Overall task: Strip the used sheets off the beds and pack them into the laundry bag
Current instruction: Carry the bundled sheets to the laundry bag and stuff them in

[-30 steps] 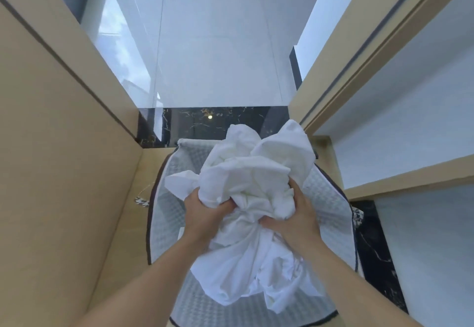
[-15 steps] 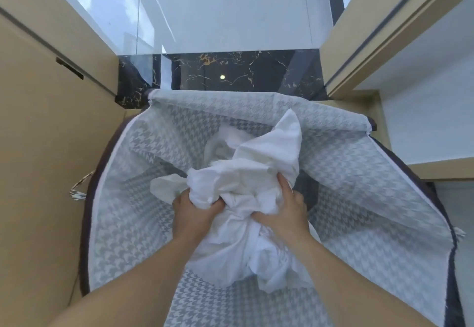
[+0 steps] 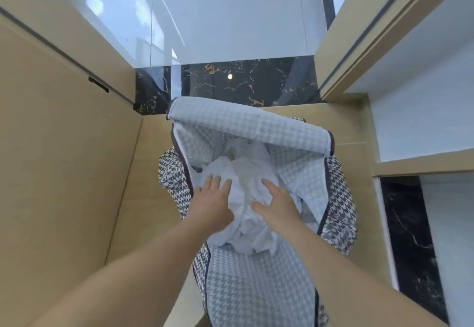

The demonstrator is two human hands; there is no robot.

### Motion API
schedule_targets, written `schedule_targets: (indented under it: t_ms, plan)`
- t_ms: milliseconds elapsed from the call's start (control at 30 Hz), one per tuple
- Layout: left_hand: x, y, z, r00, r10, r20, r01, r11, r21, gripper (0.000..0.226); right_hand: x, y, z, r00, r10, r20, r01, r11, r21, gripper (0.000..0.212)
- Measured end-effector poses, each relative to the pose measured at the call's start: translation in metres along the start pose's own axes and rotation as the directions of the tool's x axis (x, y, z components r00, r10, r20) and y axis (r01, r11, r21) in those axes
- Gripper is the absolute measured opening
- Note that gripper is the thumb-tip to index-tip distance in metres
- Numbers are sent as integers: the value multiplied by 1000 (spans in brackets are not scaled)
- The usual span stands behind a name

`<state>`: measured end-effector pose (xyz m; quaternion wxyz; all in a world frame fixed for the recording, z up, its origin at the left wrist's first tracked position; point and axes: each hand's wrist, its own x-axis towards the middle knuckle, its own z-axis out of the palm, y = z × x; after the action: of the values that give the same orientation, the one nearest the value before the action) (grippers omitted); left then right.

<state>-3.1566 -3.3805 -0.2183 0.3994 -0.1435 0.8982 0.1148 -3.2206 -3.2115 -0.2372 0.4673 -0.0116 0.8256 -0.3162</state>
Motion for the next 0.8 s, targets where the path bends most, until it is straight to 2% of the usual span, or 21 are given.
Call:
schedule_targets:
  t_ms: [200, 367, 467, 633, 800]
  plan:
    - [-73, -9, -54, 994, 94, 48, -102, 975, 198, 81, -87, -34, -37, 998, -43, -55, 37, 995, -98, 73]
    - [-149, 15, -106, 971, 231, -54, -213, 950, 228, 79, -180, -57, -71, 985, -47, -167, 20, 987, -160, 73]
    - [-193, 30, -136, 933, 345, -100, -304, 907, 292, 81, -245, -66, -86, 962, -15, -274, -28, 988, -150, 75]
    - [-267, 57, -183, 846, 503, -174, -403, 820, 407, 81, -354, -75, -92, 884, 31, -466, -86, 991, -98, 78]
    - [-334, 103, -203, 750, 644, -153, -479, 687, 546, 82, -459, -56, -91, 792, 94, -603, -131, 991, -18, 75]
